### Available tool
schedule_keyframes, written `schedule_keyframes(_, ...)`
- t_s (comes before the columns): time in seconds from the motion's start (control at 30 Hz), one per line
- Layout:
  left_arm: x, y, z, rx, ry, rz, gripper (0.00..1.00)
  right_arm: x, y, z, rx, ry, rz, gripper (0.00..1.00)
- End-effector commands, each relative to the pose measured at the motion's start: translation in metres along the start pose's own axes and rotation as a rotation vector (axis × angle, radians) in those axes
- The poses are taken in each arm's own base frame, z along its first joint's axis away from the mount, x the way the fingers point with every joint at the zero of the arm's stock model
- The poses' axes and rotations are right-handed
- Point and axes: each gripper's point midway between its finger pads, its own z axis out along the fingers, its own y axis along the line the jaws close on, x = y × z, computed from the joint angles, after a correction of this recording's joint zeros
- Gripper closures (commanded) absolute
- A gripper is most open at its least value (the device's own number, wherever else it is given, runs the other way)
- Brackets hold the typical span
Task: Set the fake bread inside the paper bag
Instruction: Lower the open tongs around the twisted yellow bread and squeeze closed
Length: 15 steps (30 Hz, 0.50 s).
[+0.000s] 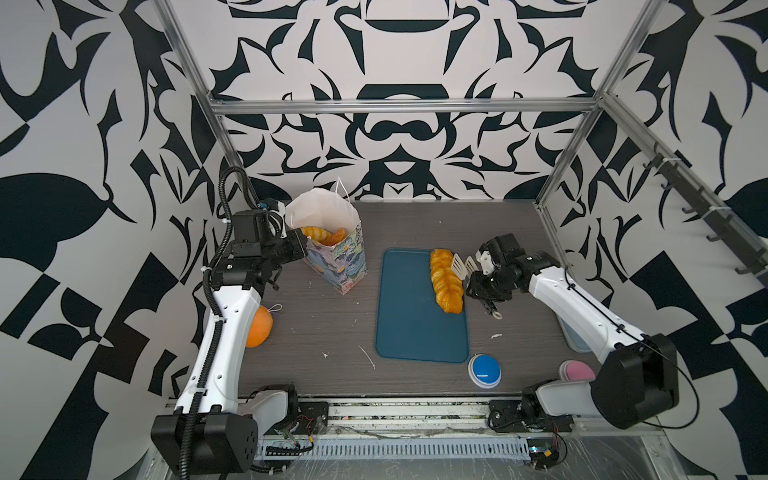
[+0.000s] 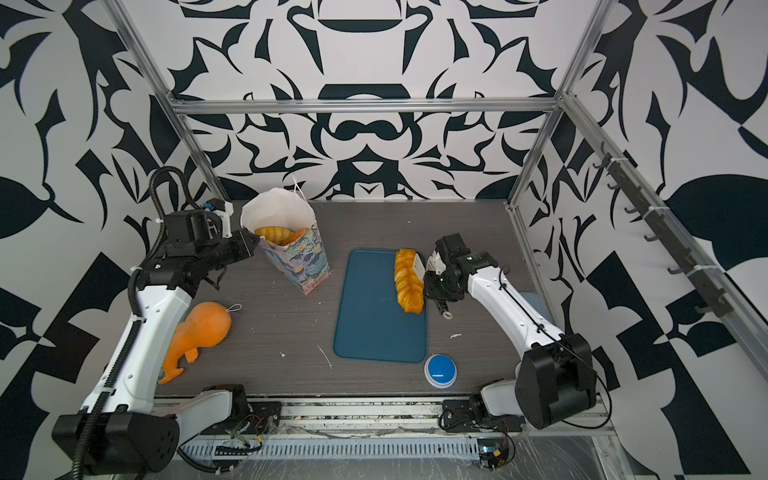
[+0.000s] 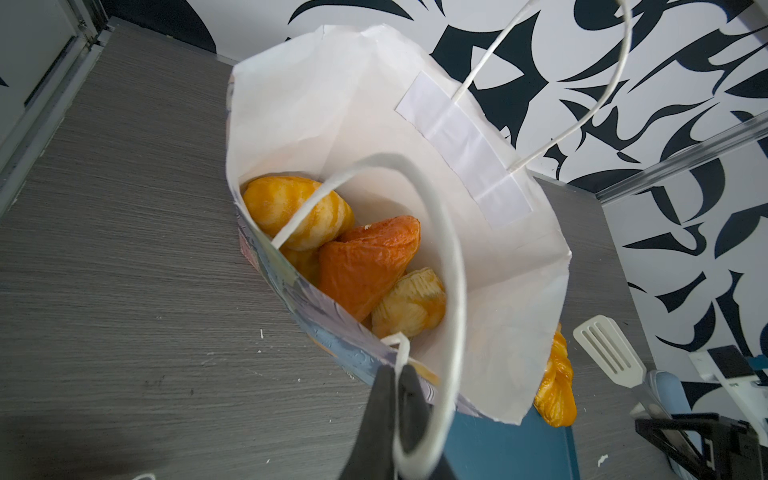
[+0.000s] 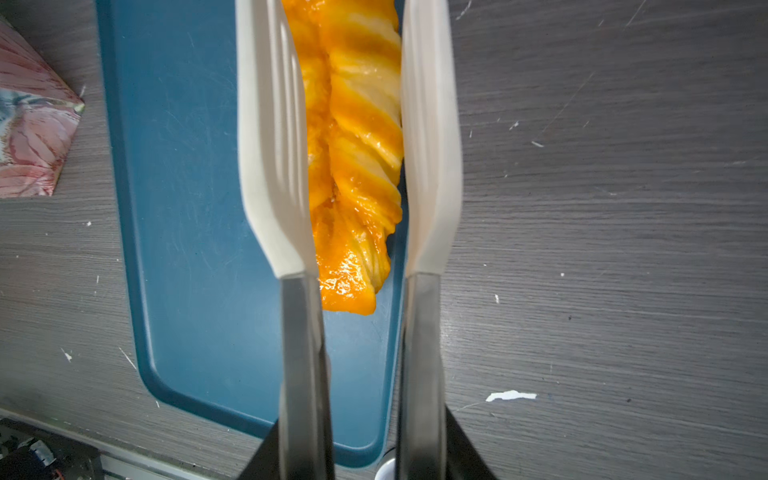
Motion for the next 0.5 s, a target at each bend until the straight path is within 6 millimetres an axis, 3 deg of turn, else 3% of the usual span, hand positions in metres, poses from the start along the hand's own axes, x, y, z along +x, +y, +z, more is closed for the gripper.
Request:
schedule_keyframes(0.0, 0.006, 0.0, 0.003, 0.013, 0.021, -0.013, 1.0, -0.009, 0.002, -0.001, -0.014, -0.032, 0.011, 0.57)
schedule_keyframes(0.47, 0.006, -0.001, 0.002, 0.015, 0.022, -0.012, 1.0, -0.005, -0.002, 0.011, -0.001, 0.003, 0.023, 0.54)
